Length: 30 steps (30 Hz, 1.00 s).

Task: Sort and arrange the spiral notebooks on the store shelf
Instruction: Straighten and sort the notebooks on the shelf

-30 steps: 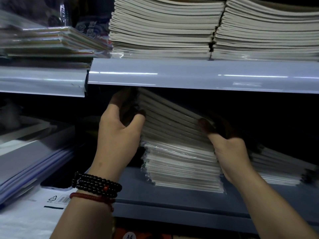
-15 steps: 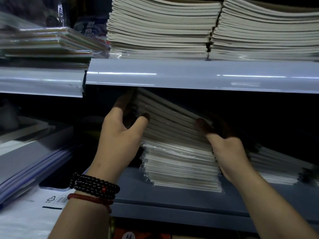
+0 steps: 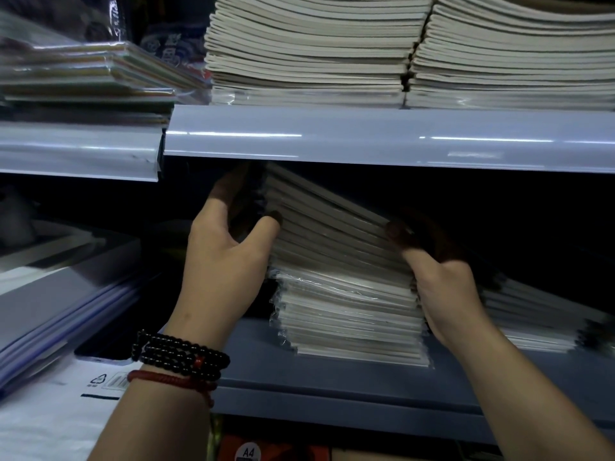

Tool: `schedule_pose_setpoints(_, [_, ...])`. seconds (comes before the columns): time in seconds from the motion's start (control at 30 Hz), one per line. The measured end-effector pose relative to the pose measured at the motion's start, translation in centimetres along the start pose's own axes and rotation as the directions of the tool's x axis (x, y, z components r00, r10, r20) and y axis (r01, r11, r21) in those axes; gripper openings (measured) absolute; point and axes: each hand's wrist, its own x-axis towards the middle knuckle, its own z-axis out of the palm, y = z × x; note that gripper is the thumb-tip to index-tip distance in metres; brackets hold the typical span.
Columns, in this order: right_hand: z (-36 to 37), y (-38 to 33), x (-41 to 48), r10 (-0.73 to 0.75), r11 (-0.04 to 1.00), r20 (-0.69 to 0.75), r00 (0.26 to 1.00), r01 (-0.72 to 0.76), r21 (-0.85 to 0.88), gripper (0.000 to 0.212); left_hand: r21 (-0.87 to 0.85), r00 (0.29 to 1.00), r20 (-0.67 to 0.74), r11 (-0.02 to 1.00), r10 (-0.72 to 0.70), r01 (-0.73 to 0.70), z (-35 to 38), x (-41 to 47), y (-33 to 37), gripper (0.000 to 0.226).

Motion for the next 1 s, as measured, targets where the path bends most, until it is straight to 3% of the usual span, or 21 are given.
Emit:
schedule_pose_setpoints(0.43, [-0.2,-0.2,-0.3,-0.029,0.999,-0.009,1.0,0.029,0.024,0.052,0.0,1.0,0.01,1.0,-0.019,0.019,0.1,-0.6,-0.1,0.05])
schedule_pose_setpoints(0.67, [-0.8,-0.5,-0.6,-0.078,0.996,-0.036,0.996,0.077,-0.032,0.019,0.054,0.994,-0.032,0.993,-0.101,0.102,-1.2,-2.8,-0.8,0.022])
schedule_pose_setpoints(0.83, [-2.4,-0.9,-2.1,-0.026,1.0,-0.035,0.999,0.026,-0.001,0.027,0.091,0.985,-0.095,0.984,-0.145,0.154,-2.9,-4.7,-0.9,0.027])
schedule_pose_setpoints(0.93, [-3.4,-1.2,-3.1,-0.029,0.999,-0.044,0.999,0.028,-0.017,0.005,0.148,0.992,-0.045,0.981,-0.121,0.126,-3.3,-6.1,0.2,0.029])
schedule_pose_setpoints(1.0, [-4.1,-1.7,-4.0,-0.03,0.999,0.001,1.0,0.03,-0.026,0.003,0.18,0.995,-0.005,0.979,-0.099,0.099,-3.3,-7.1,0.9,0.03])
